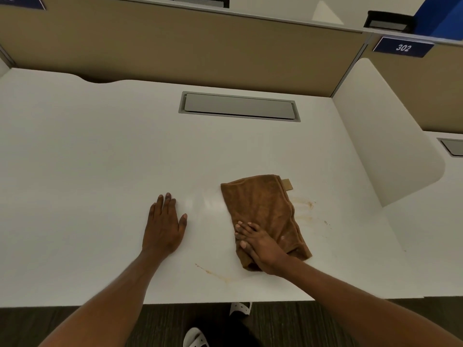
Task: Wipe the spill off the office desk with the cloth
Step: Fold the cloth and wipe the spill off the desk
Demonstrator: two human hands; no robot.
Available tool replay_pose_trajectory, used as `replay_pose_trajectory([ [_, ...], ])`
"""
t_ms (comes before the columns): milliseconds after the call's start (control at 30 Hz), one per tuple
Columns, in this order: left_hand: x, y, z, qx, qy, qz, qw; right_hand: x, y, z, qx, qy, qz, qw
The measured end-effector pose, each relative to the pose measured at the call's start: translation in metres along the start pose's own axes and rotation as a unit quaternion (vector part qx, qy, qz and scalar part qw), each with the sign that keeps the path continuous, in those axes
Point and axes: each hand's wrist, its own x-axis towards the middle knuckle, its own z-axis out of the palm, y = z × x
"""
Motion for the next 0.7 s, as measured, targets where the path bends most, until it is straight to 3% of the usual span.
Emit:
replay_pose_trajectory([
  [167, -0.001, -0.001, 0.001, 0.003, 0.002, 0.000, 1.000, 0.013, -0.038, 0.015, 0.113, 0.072, 0.076, 0.988],
  [367, 0.001, -0.003, 0.005, 0.003, 0.004, 0.002, 1.000, 0.037, -0.080, 0.046, 0.095, 0.106, 0.080, 0.987],
  [700, 0.002, -0.009, 0.008, -0.026, 0.012, 0.004, 1.000, 0.043, -0.106, 0.073, -0.154, 0.038, -0.049, 0.986],
])
